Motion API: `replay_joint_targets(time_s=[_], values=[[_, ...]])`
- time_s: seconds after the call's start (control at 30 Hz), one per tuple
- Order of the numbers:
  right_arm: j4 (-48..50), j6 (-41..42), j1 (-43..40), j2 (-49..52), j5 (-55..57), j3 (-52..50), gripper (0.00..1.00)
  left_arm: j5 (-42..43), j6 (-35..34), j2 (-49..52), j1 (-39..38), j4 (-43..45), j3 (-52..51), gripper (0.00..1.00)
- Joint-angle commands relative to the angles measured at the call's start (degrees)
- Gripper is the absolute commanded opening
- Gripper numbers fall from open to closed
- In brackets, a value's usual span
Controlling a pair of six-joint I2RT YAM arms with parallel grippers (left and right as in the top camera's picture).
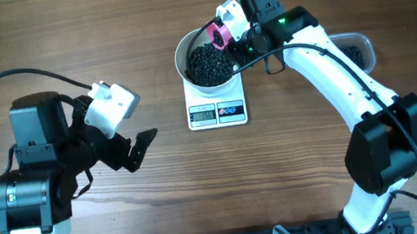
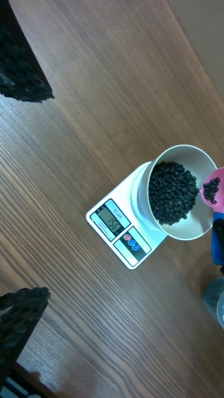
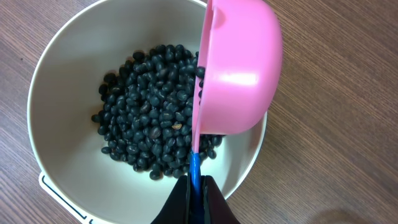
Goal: Scoop item into bowl and weigh 150g on scale
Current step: 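Tilt the scoop to pour beans into the white bowl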
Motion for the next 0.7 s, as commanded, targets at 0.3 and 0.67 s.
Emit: replay_joint_targets(time_s=[0.3, 0.67], values=[[0.1, 6.5, -0.4, -1.9, -9.2, 0.8, 0.04, 0.9, 0.9, 0.1, 0.3, -0.1, 1.0, 1.00], [-0.8, 8.5, -4.7, -1.9, -21.0, 0.8, 0.04, 0.9, 0.9, 0.1, 0.3, -0.1, 1.0, 1.00]])
